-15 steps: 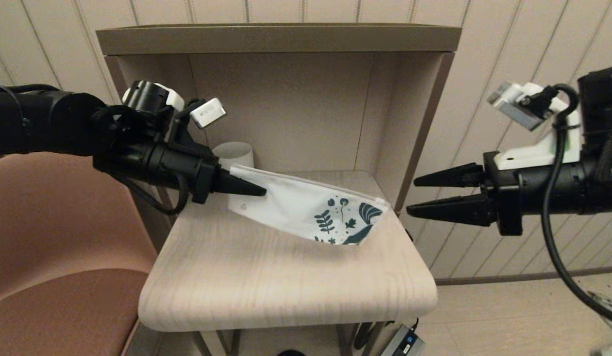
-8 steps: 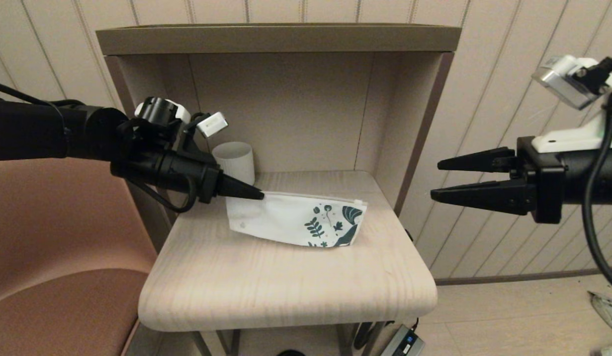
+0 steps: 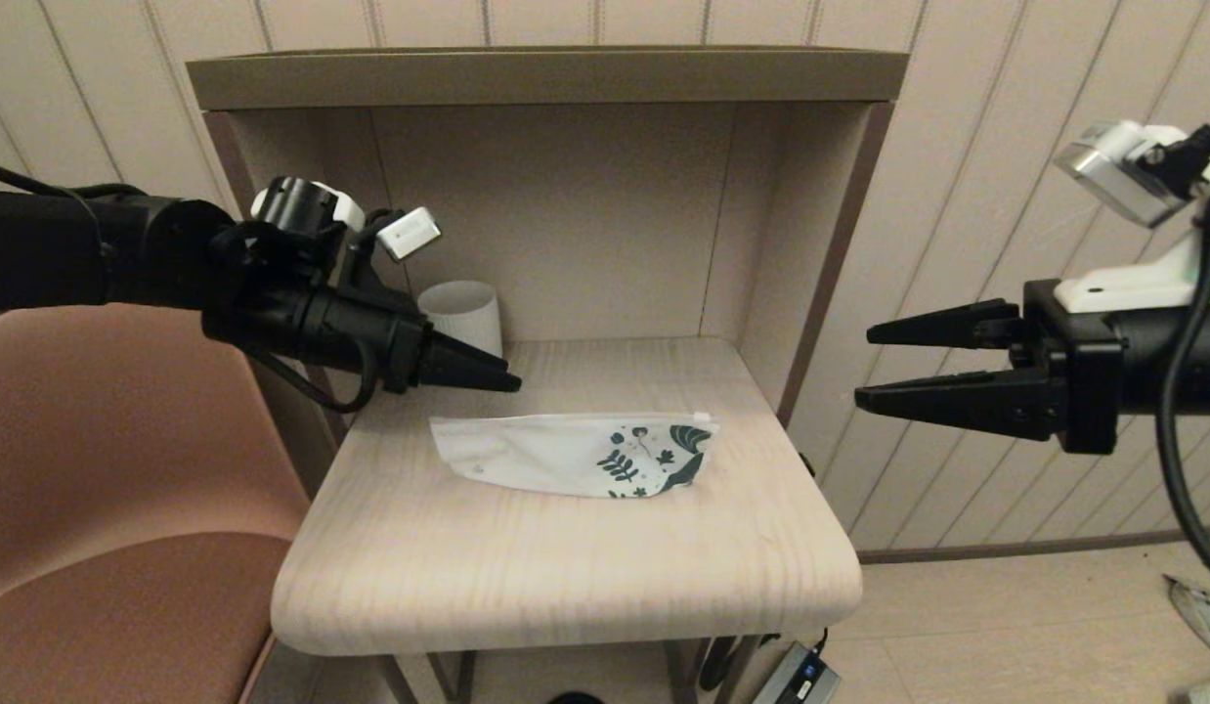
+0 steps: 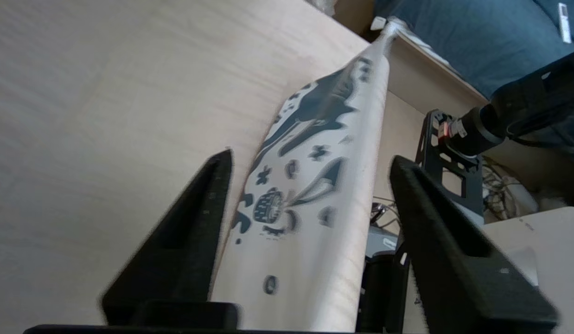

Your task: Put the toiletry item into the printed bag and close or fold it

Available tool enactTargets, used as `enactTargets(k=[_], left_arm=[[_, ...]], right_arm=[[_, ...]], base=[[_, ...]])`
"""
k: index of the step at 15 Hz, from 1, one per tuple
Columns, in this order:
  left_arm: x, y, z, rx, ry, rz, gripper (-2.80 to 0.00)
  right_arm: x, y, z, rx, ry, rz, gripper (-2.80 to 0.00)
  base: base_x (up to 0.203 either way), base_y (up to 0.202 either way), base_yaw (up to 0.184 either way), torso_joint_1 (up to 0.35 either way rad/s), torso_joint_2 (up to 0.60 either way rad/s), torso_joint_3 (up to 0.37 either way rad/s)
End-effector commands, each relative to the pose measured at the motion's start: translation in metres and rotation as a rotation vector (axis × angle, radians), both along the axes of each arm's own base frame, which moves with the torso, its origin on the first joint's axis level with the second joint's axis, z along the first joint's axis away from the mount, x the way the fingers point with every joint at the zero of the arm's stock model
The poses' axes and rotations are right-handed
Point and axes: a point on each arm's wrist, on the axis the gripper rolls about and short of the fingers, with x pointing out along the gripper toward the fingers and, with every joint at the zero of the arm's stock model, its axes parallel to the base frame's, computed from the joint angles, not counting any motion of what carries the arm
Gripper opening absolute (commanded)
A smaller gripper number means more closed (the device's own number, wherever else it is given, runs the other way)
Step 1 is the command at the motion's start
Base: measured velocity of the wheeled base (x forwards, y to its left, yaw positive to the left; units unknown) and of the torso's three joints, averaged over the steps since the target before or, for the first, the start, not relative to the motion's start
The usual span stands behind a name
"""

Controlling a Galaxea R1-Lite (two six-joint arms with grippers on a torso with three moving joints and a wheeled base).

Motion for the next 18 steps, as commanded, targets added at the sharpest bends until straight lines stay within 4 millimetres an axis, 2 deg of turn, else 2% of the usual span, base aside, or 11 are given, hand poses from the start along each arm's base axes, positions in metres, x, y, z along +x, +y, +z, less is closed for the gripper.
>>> enactTargets(k=[1,4,6,7,11,13,15,18], left_arm=[[-0.006,0.016,0.018,-0.030,-0.035,0.027,0.00],[-0.008,0.024,0.026,-0.044,-0.049,0.041,0.00],[-0.022,0.027,0.041,-0.050,-0.079,0.044,0.00],[-0.031,0.029,0.046,-0.052,-0.090,0.045,-2.80],[-0.055,0.032,0.044,-0.082,-0.060,0.003,-2.80],[-0.072,0.026,0.035,-0.082,-0.013,-0.031,-2.80],[-0.103,0.016,0.022,-0.073,0.037,-0.092,-2.80],[-0.158,0.015,0.030,-0.061,-0.001,-0.135,-2.80]], right_arm=[[-0.001,0.000,-0.001,0.000,0.002,0.006,0.00],[-0.001,0.000,-0.002,0.000,0.006,0.005,0.00],[-0.007,-0.001,0.002,0.003,-0.009,0.001,0.00],[-0.011,-0.002,0.004,0.006,-0.020,0.000,0.00],[-0.028,-0.005,0.009,0.022,-0.041,-0.003,0.00],[-0.034,-0.006,0.009,0.027,-0.040,-0.002,0.00],[-0.037,-0.006,0.009,0.030,-0.041,0.004,0.00],[-0.047,-0.008,0.012,0.041,-0.054,0.004,0.00]], base=[[0.000,0.000,0.000,0.000,0.00,0.000],[0.000,0.000,0.000,0.000,0.00,0.000],[0.000,0.000,0.000,0.000,0.00,0.000],[0.000,0.000,0.000,0.000,0.00,0.000],[0.000,0.000,0.000,0.000,0.00,0.000],[0.000,0.000,0.000,0.000,0.00,0.000],[0.000,0.000,0.000,0.000,0.00,0.000],[0.000,0.000,0.000,0.000,0.00,0.000]])
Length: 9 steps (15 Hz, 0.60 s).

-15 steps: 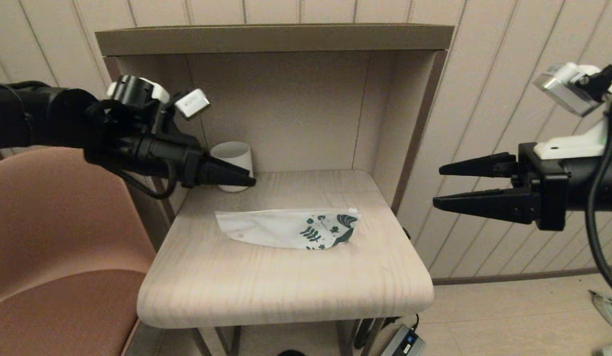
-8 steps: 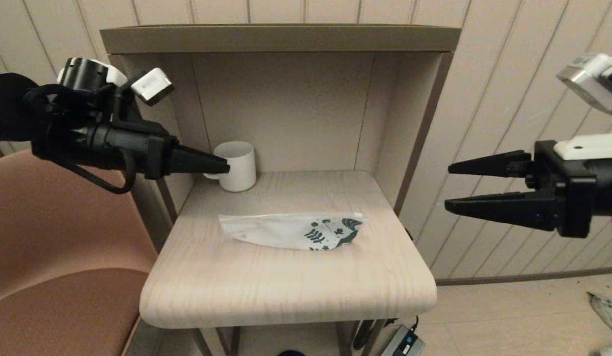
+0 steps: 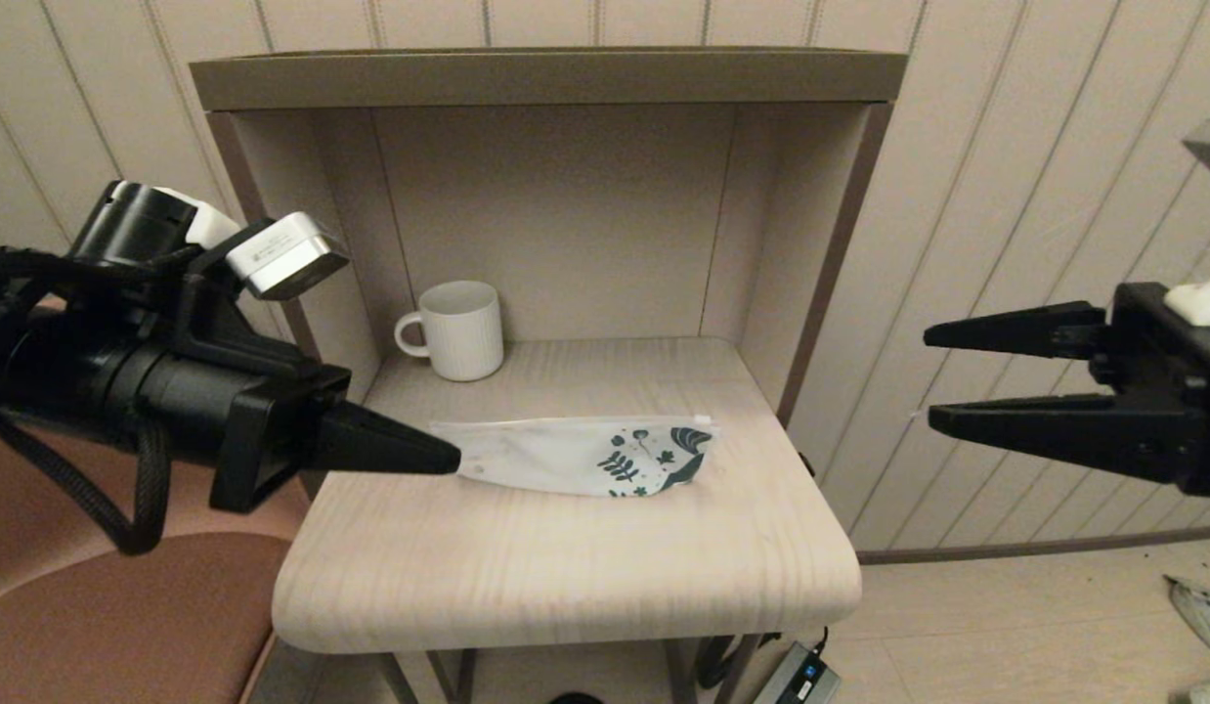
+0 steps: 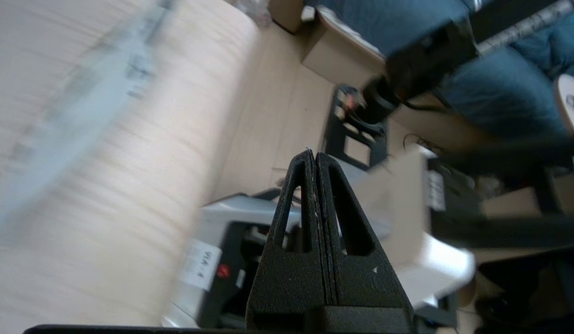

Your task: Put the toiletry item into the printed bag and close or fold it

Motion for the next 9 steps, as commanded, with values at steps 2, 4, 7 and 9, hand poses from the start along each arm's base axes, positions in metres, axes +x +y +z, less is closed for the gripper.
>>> enactTargets(k=[2,4,7,9], left_arm=[[-0.064,0.013,0.020,-0.012,-0.093,0.000,-2.80],[-0.093,0.023,0.028,-0.005,-0.148,0.048,-2.80],[-0.148,0.045,0.043,-0.006,-0.280,0.195,-2.80],[-0.191,0.060,0.053,-0.018,-0.360,0.370,-2.80]], right_arm=[[-0.016,-0.003,0.005,0.021,-0.022,0.001,0.00],[-0.027,-0.006,0.009,0.035,-0.040,-0.003,-2.80],[-0.060,-0.014,0.015,0.071,-0.086,-0.022,-2.80],[-0.092,-0.022,0.016,0.098,-0.112,-0.067,-2.80]], base=[[0.000,0.000,0.000,0.000,0.00,0.000],[0.000,0.000,0.000,0.000,0.00,0.000],[0.000,0.000,0.000,0.000,0.00,0.000],[0.000,0.000,0.000,0.000,0.00,0.000]])
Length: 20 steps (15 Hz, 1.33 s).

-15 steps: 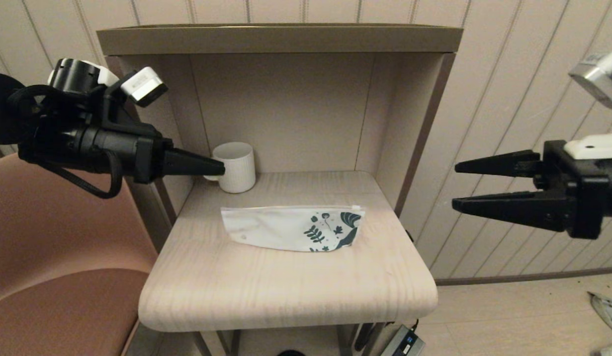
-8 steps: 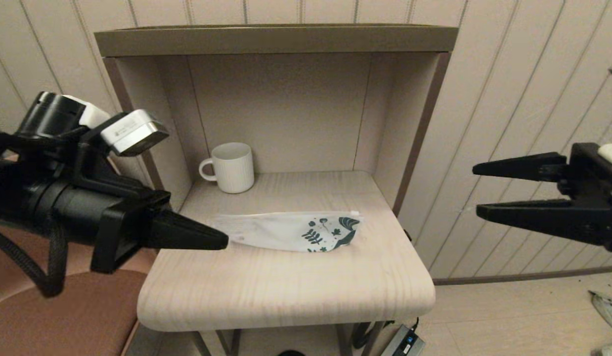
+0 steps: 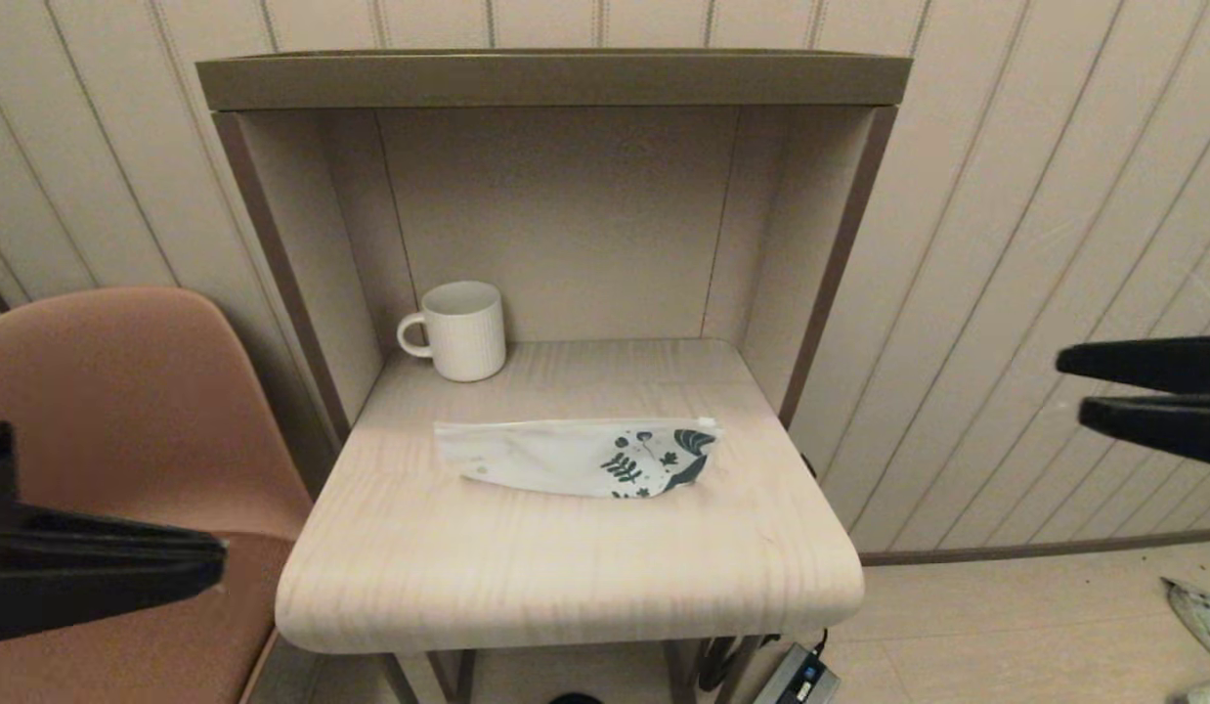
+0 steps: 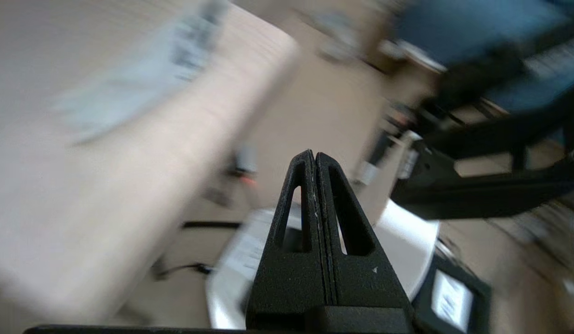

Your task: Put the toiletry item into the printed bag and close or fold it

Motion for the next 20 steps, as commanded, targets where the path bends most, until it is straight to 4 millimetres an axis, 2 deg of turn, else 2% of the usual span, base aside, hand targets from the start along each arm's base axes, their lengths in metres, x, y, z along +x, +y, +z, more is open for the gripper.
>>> enactTargets(k=[1,4,7,9,11,13,16,19,20], left_arm=[[-0.065,0.022,0.013,-0.035,-0.174,0.211,-2.80],[-0.105,0.040,0.007,0.025,-0.214,0.614,-2.80],[-0.146,0.055,-0.007,0.050,-0.222,0.799,-2.80],[-0.167,0.061,-0.025,0.060,-0.202,0.873,-2.80],[-0.166,0.061,-0.048,0.050,-0.096,1.040,-2.80],[-0.162,0.054,-0.074,0.053,-0.050,1.163,-2.80],[-0.165,0.047,-0.128,0.094,-0.145,1.268,-2.80],[-0.142,0.046,-0.184,0.198,-0.181,1.271,-2.80],[-0.135,0.045,-0.196,0.209,-0.181,1.252,-2.80]], right_arm=[[-0.043,-0.010,0.002,0.019,-0.056,-0.046,-2.80],[-0.094,-0.021,-0.012,0.007,-0.017,-0.204,-2.80],[-0.145,-0.030,-0.032,0.010,-0.024,-0.343,-2.80],[-0.169,-0.034,-0.056,-0.008,0.007,-0.445,-2.80],[-0.171,-0.037,-0.094,-0.053,0.077,-0.577,-2.80],[-0.160,-0.039,-0.124,-0.075,0.181,-0.717,-2.80],[-0.135,-0.038,-0.153,-0.066,0.164,-0.802,-2.80],[-0.114,-0.040,-0.181,-0.125,0.073,-0.983,-2.80],[-0.111,-0.040,-0.186,-0.146,0.049,-1.008,-2.80]], base=[[0.000,0.000,0.000,0.000,0.00,0.000],[0.000,0.000,0.000,0.000,0.00,0.000],[0.000,0.000,0.000,0.000,0.00,0.000],[0.000,0.000,0.000,0.000,0.00,0.000],[0.000,0.000,0.000,0.000,0.00,0.000],[0.000,0.000,0.000,0.000,0.00,0.000],[0.000,0.000,0.000,0.000,0.00,0.000],[0.000,0.000,0.000,0.000,0.00,0.000],[0.000,0.000,0.000,0.000,0.00,0.000]])
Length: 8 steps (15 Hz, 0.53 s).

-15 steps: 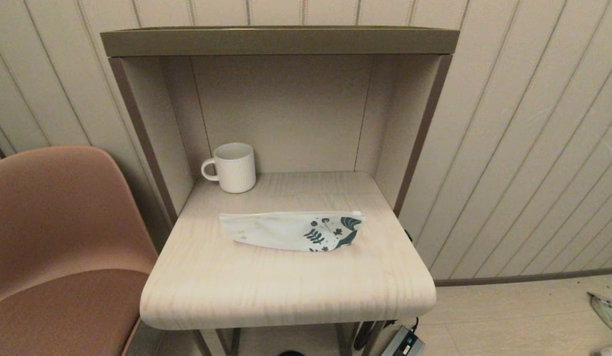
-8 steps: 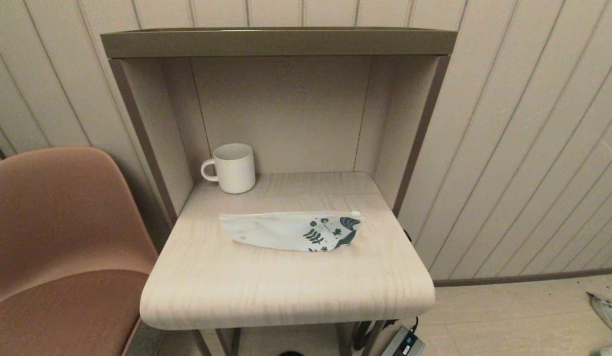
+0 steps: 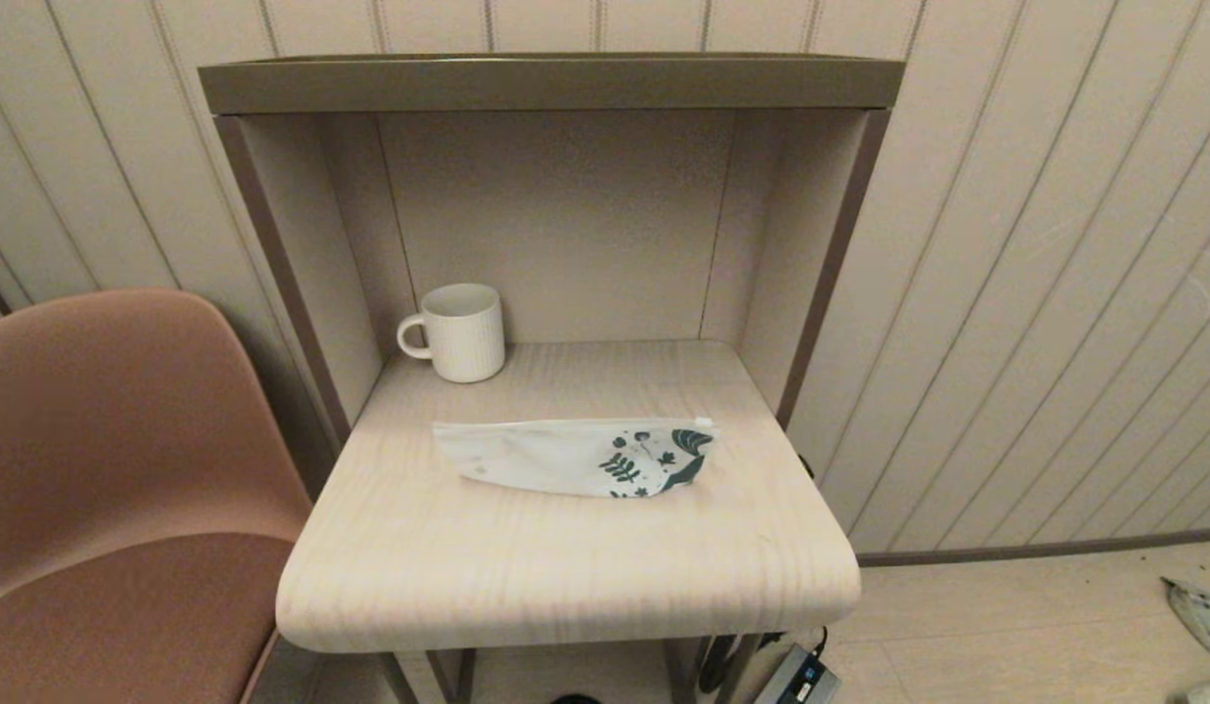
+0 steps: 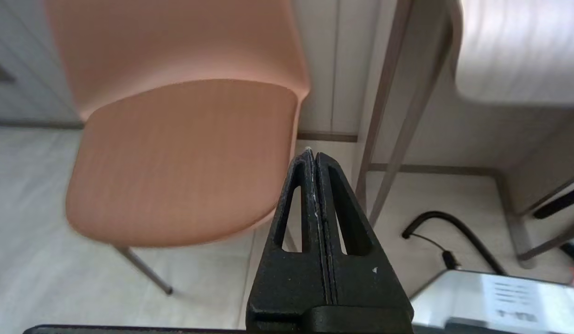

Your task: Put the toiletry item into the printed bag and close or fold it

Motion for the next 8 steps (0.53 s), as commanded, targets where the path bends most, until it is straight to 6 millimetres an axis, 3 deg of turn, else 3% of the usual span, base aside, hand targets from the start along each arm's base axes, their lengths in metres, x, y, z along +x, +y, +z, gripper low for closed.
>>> enactTargets(k=[1,3,6,8], left_arm=[[0.007,-0.001,-0.026,0.006,-0.024,-0.043,-2.80],[0.006,-0.002,-0.022,0.008,-0.066,-0.083,-2.80],[0.006,-0.002,-0.022,0.009,-0.069,-0.084,-2.80],[0.007,-0.003,-0.024,0.009,-0.062,-0.098,-2.80]], right_arm=[[0.006,0.000,-0.014,-0.032,0.006,-0.023,-2.80],[0.007,0.000,-0.023,-0.042,0.019,-0.065,-2.80],[0.003,-0.001,-0.035,-0.123,-0.001,-0.263,-2.80],[-0.008,0.000,-0.044,-0.156,-0.110,-0.204,-2.80]], base=[[0.000,0.000,0.000,0.000,0.00,0.000],[0.000,0.000,0.000,0.000,0.00,0.000],[0.000,0.000,0.000,0.000,0.00,0.000],[0.000,0.000,0.000,0.000,0.00,0.000]])
